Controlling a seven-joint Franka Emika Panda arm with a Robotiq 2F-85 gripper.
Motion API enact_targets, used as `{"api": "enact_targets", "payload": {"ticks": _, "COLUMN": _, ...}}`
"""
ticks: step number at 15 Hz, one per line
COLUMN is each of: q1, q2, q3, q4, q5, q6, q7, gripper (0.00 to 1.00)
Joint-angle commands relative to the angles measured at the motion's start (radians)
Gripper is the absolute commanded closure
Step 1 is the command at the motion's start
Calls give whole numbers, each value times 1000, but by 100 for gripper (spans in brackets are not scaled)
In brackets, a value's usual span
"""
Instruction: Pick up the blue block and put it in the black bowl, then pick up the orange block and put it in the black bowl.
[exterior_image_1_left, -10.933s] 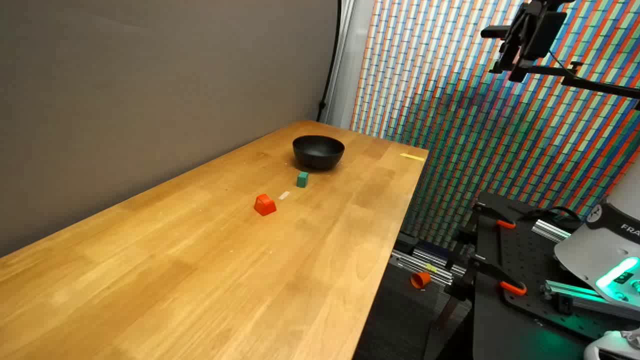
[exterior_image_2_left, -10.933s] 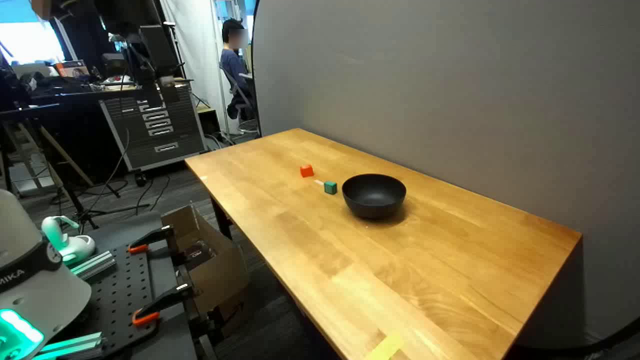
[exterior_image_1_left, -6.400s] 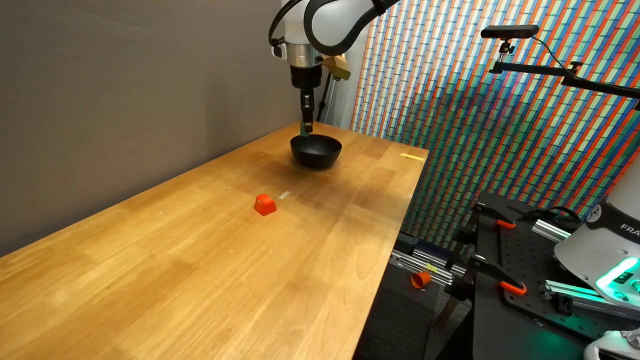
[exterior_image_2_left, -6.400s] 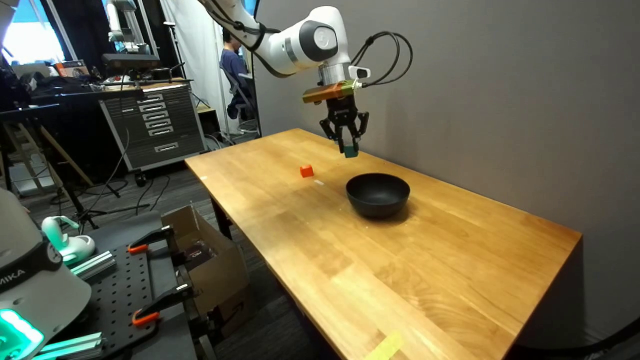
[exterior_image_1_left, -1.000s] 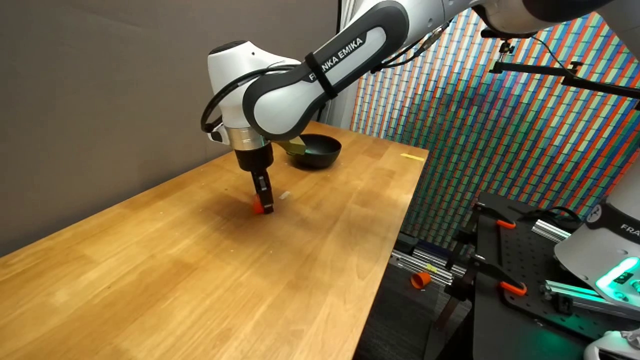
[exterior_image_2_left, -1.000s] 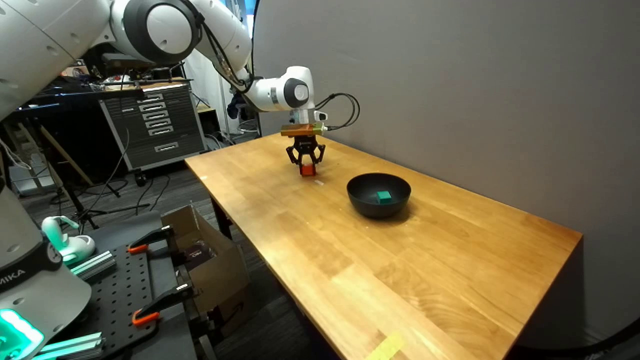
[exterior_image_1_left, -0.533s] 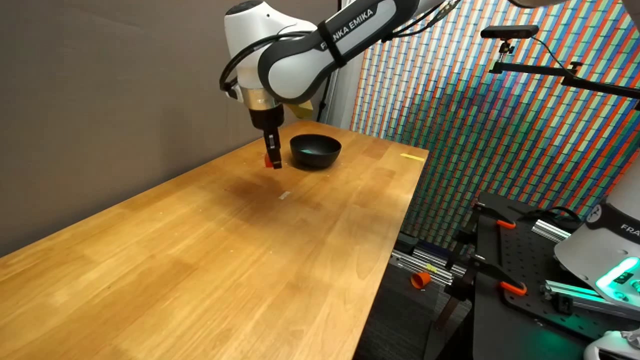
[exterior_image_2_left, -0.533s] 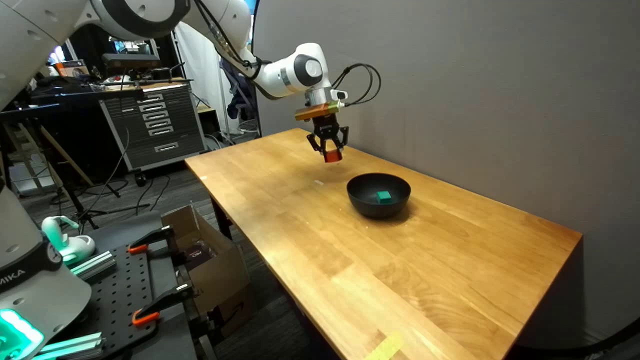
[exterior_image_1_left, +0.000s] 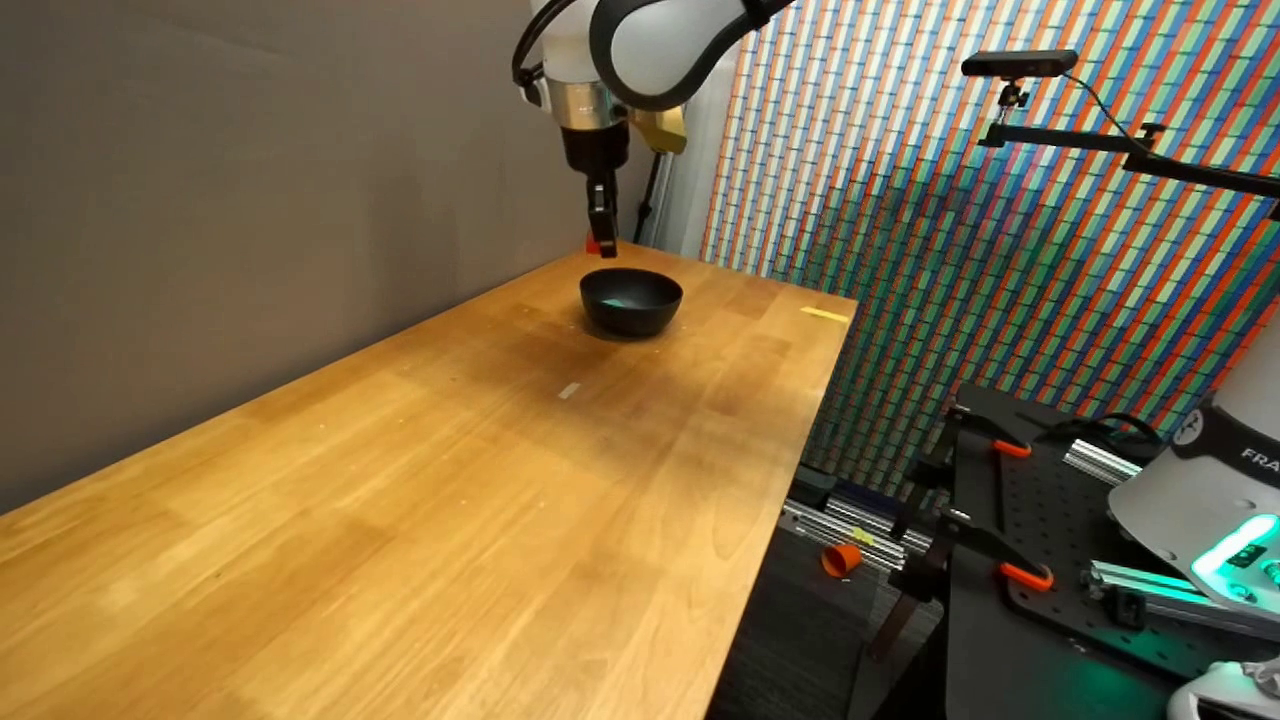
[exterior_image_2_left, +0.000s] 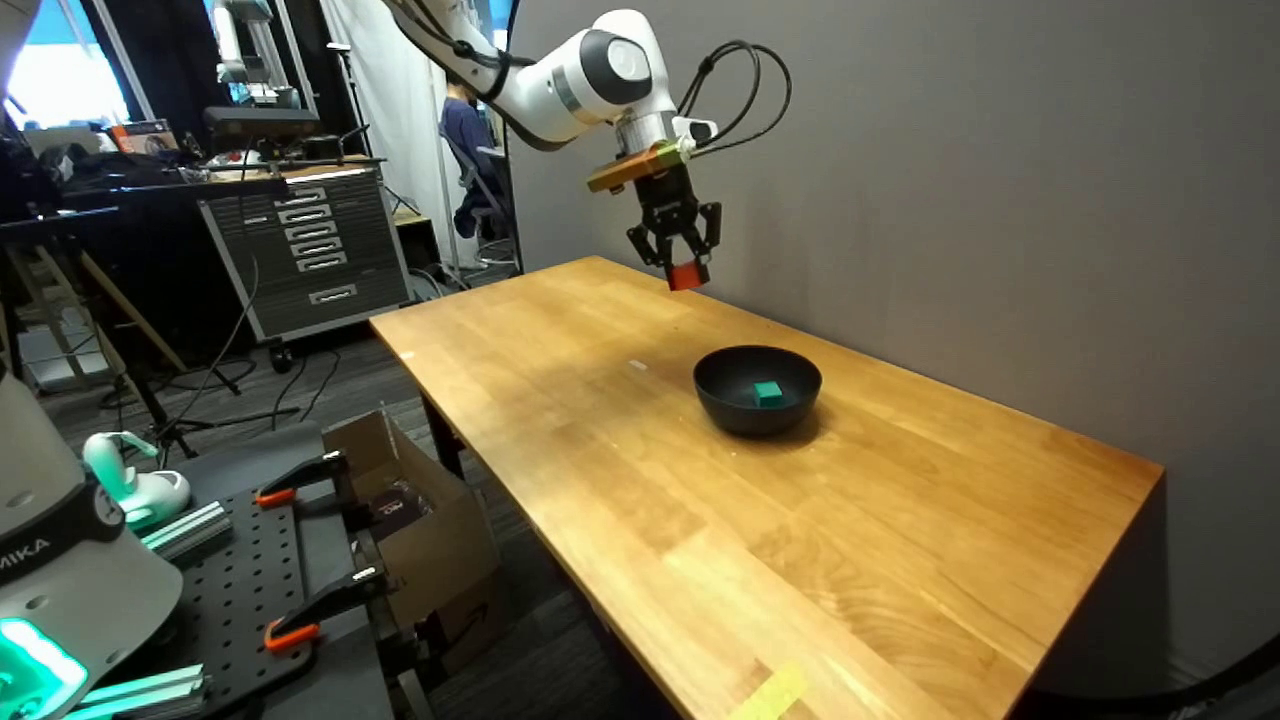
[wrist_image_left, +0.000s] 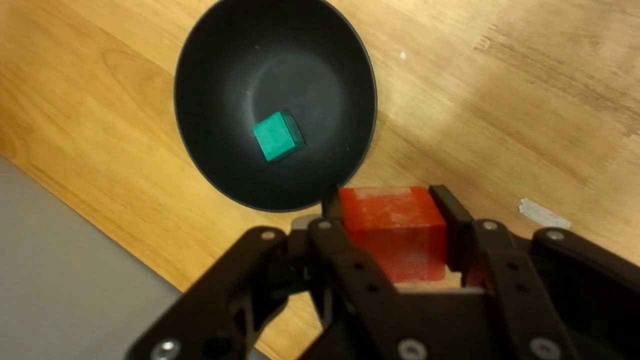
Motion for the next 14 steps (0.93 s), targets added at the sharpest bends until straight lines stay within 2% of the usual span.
{"api": "enact_targets", "payload": {"ticks": 1, "q1": -30, "q2": -116, "q3": 10, "q4": -118, "q5": -14, "q6": 2, "q7": 31, "gripper": 78}}
{"api": "enact_targets", "payload": {"ticks": 7, "q1": -48, "q2": -195, "q3": 31, "q4": -219, "q5": -6, "q6": 4, "q7": 31, "gripper": 78}}
{"api": "enact_targets", "payload": {"ticks": 14, "q1": -47, "q2": -202, "q3": 47, "q4": -236, "q5": -15, "q6": 0, "q7": 46, "gripper": 78}}
